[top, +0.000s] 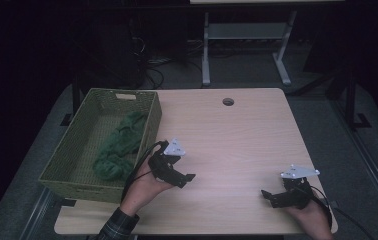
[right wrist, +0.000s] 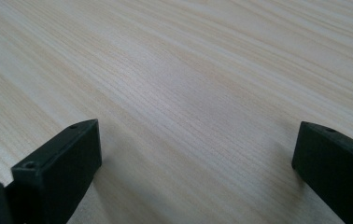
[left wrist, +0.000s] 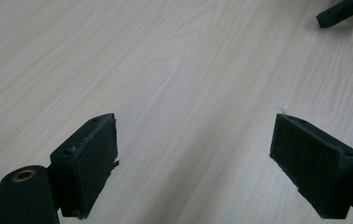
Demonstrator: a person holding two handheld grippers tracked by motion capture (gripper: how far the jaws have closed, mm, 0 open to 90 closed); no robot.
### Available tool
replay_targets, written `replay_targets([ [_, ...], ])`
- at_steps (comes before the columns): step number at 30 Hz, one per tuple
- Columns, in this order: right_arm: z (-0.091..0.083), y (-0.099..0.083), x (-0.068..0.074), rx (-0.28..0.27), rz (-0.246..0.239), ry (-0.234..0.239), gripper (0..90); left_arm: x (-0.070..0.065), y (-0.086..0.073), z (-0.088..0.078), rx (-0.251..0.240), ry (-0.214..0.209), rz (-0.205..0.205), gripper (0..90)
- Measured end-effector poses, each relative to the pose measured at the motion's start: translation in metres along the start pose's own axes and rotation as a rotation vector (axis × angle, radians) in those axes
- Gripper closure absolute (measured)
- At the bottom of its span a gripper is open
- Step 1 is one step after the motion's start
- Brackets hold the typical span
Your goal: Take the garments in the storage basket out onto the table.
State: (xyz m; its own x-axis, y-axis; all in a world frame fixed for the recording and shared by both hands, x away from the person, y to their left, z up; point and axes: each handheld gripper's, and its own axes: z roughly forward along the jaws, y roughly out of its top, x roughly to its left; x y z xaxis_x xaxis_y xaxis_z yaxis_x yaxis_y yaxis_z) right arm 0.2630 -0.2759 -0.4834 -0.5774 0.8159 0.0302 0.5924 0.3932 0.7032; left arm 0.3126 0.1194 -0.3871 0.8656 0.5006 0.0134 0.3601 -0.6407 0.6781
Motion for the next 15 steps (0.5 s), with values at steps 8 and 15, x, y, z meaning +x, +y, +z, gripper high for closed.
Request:
replay_targets([
  [8,0.0,0.0,0.0,0.0,0.001,0.0,0.9,0.012,0.011,-0.013,-0.01,-0.009,-0.001,14.2],
  [15,0.0,0.0,0.0,0.0,-0.001,0.0,0.9,0.021,0.014,-0.02,-0.023,-0.004,-0.01,14.2],
])
